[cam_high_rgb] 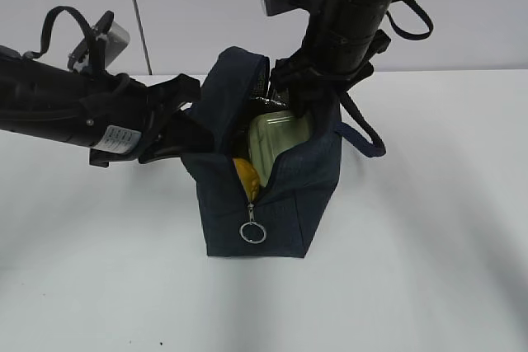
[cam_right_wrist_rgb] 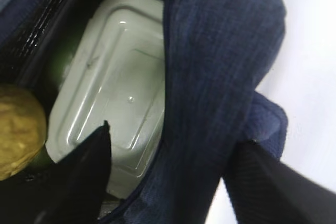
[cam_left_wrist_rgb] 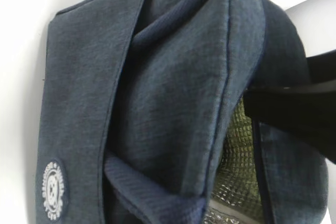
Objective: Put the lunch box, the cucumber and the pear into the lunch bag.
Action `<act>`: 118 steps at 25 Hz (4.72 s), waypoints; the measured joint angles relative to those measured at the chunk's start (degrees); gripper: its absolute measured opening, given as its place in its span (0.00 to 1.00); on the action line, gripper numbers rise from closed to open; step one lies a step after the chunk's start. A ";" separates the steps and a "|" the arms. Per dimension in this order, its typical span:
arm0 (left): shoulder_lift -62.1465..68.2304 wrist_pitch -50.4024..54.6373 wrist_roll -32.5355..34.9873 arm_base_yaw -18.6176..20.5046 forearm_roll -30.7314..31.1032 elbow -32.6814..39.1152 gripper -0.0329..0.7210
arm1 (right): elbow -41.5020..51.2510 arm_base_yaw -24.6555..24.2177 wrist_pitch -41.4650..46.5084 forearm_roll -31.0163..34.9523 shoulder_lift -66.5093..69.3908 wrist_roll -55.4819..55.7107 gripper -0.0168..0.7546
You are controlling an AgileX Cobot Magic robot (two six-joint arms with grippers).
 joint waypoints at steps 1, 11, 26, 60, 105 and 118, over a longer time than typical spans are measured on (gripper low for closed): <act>0.00 0.12 0.05 0.00 -0.19 0.00 0.02 | 0.00 0.00 0.00 0.13 0.00 0.00 0.69; 0.20 1.91 4.53 0.00 -7.13 0.00 0.02 | 0.00 0.00 2.02 0.16 -6.36 -0.77 0.68; 0.64 5.17 13.36 0.00 -9.88 0.00 0.13 | 2.30 0.00 10.66 13.17 -20.86 -10.03 0.48; 0.59 5.72 27.61 0.00 -4.40 0.00 0.32 | 70.21 0.00 -25.76 87.03 -32.80 -89.78 0.43; 2.61 9.37 31.03 -0.05 0.19 0.00 0.03 | 70.10 0.00 -22.07 103.21 -20.07 -133.73 0.42; 2.85 10.41 31.03 -0.05 -0.89 0.00 0.03 | 62.19 0.00 -29.90 103.29 -16.51 -137.12 0.42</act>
